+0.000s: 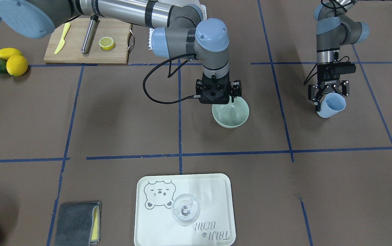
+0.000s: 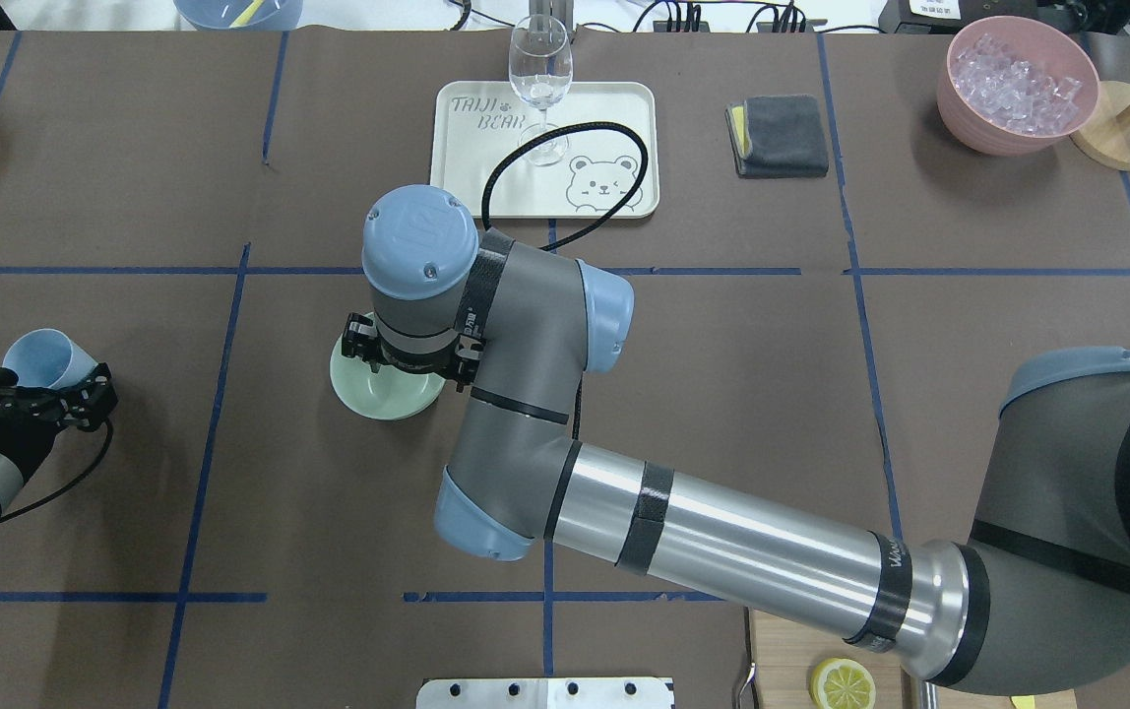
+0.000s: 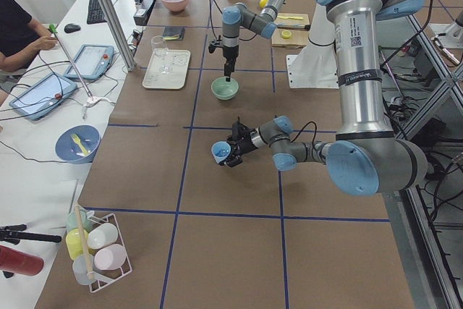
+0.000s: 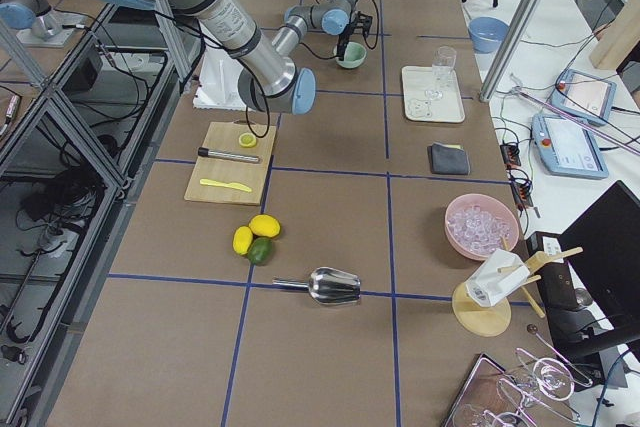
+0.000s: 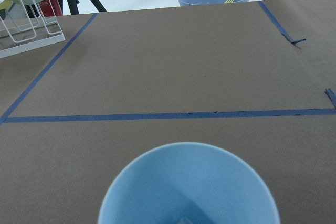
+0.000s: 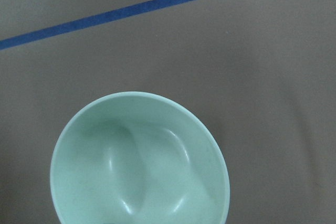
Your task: Pour ice into bowl
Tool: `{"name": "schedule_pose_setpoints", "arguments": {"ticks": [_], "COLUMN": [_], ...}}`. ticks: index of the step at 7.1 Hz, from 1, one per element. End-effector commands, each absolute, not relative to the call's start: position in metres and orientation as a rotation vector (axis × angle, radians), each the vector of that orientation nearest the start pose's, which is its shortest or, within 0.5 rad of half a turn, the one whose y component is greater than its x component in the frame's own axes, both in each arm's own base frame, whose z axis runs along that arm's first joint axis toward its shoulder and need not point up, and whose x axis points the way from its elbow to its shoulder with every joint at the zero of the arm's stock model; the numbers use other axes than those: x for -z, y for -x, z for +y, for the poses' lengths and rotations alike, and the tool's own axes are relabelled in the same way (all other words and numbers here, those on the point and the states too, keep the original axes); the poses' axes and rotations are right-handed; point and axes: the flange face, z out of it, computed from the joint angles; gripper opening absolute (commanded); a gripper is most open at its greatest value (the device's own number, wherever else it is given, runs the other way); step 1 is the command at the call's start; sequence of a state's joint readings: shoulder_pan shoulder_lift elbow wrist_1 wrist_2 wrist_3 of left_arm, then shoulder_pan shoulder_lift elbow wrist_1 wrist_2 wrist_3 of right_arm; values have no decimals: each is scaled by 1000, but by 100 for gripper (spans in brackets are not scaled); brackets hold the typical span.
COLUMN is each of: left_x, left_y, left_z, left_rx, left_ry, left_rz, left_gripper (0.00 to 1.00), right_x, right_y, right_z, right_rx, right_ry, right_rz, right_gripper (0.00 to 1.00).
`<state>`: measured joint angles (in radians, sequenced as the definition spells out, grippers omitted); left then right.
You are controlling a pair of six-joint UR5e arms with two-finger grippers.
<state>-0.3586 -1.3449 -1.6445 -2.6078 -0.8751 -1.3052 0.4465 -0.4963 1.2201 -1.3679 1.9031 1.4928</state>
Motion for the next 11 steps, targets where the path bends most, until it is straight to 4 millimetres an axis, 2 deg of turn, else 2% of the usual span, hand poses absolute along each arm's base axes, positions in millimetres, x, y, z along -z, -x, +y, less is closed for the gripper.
{"name": "schedule_pose_setpoints", "arguments": {"ticks": [1, 2, 3, 4, 5, 6, 7, 8, 9, 11], "left_x": [-607, -598, -591, -567, -538, -523, -493, -444, -397, -377], "left_y": [-307, -300, -296, -307, -318, -322, -332, -338, -354, -376], "left_z": [-342, -354, -360, -370, -378, -378, -382, -383, -391, -390], "left_rx": [381, 364, 357, 354, 322, 323, 307, 222, 211, 86], "left_ry": [-907, -946, -968, -990, -1028, -1036, -1023, -998, -992, -943], "left_rz": [574, 568, 572, 604, 615, 633, 599, 477, 468, 495], "left_gripper": [43, 11, 0, 0, 0, 0, 0, 0, 0, 0], "right_x": [-75, -75, -93, -123, -152, -167, -180, -185, -188, -197], "right_y": [669, 652, 618, 585, 561, 556, 550, 545, 543, 534], "right_z": [-442, -447, -448, -444, -451, -455, -455, -455, -457, -465], "right_rx": [-190, -193, -196, -200, -217, -229, -235, -230, -233, -227], "right_ry": [55, 61, 74, 66, 75, 77, 79, 73, 71, 58], "right_rz": [-983, -999, -1007, -1013, -1002, -986, -978, -978, -976, -969], "right_gripper": [100, 100, 100, 100, 100, 100, 100, 100, 100, 100]}}
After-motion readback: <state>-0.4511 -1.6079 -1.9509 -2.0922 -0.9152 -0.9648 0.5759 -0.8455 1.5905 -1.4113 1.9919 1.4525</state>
